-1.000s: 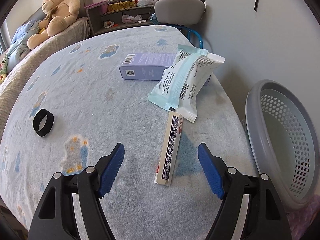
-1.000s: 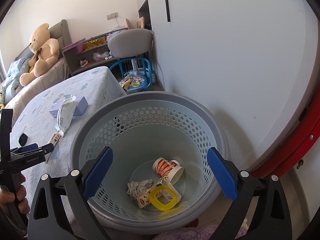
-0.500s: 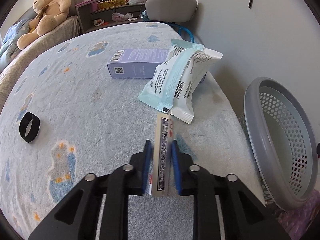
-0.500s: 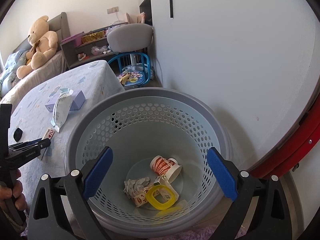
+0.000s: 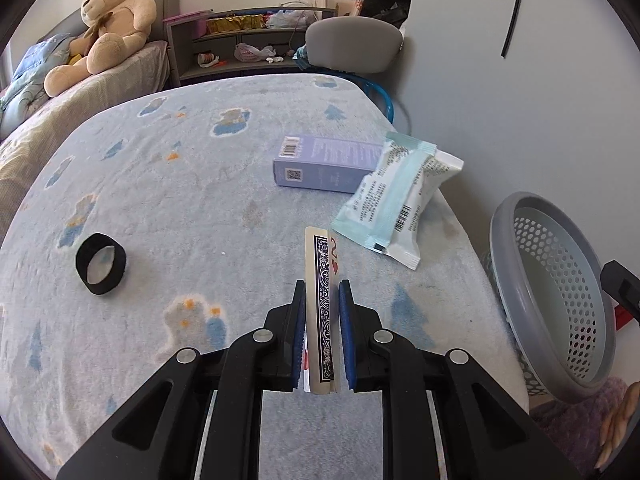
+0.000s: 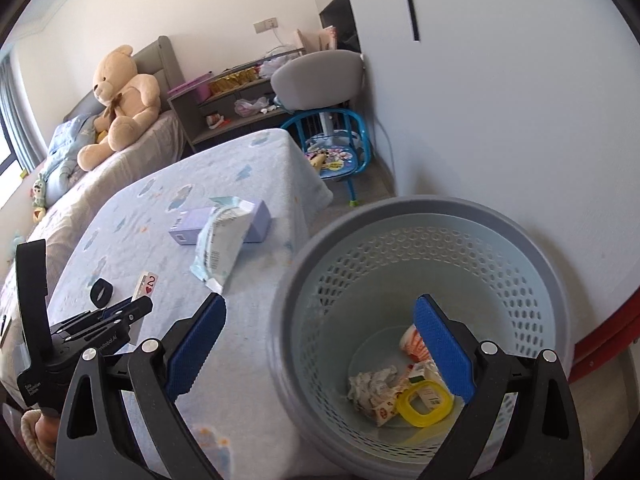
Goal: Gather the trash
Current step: 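Lift the card with the left gripper while the right grasps the white wrapped pack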
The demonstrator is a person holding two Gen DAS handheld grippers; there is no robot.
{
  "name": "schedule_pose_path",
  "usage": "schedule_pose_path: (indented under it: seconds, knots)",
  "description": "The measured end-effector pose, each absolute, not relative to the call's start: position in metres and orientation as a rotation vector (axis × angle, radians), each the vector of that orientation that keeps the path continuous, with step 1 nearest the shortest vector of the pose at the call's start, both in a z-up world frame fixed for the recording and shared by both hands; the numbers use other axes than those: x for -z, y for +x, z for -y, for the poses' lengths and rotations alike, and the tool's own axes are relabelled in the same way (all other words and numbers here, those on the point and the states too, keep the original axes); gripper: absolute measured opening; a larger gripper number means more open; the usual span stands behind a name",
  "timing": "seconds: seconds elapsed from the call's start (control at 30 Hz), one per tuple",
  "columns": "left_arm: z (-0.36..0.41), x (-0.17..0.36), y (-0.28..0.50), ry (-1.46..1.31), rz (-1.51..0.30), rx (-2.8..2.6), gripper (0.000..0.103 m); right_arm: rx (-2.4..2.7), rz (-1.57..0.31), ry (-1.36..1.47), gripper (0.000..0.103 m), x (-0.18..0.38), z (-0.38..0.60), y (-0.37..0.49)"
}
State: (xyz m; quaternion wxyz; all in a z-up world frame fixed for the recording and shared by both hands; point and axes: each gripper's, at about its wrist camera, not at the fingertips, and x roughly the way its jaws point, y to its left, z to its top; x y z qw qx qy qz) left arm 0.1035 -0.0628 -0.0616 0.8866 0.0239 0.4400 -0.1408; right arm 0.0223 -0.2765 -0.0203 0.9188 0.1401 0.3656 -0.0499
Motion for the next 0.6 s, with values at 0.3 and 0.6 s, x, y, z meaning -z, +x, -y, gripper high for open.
schedule_pose_path:
  seconds: [0.3, 0.6]
  knots:
    - [0.005, 0.056, 0.122, 0.036, -0.879, 0.147, 0.016, 0.016, -0.801, 0.283, 0.093, 0.024, 0.214, 0.090]
    - [-0.036, 0.060, 0.130, -0.006, -0.864, 0.083, 0.016, 0.085, -0.912, 0.257, 0.093, 0.058, 0.185, 0.152]
